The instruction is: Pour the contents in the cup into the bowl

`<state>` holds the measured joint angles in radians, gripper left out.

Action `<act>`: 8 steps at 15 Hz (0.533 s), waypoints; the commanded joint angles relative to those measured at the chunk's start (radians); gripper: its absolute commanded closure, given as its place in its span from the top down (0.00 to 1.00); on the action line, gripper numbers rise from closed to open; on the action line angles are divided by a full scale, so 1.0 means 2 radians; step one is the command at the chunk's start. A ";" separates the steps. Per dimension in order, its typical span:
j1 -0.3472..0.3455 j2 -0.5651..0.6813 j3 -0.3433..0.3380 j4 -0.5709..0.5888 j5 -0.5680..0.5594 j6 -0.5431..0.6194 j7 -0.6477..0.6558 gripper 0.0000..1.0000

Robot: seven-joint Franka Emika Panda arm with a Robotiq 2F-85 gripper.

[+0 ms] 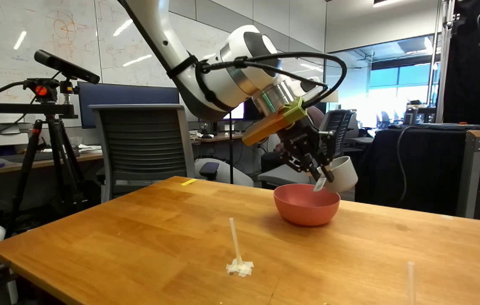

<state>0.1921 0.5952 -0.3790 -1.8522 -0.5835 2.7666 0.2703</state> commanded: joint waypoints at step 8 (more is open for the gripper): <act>0.064 0.033 -0.079 0.013 -0.163 0.030 0.179 0.11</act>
<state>0.2806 0.6360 -0.4816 -1.8518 -0.8100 2.7999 0.5134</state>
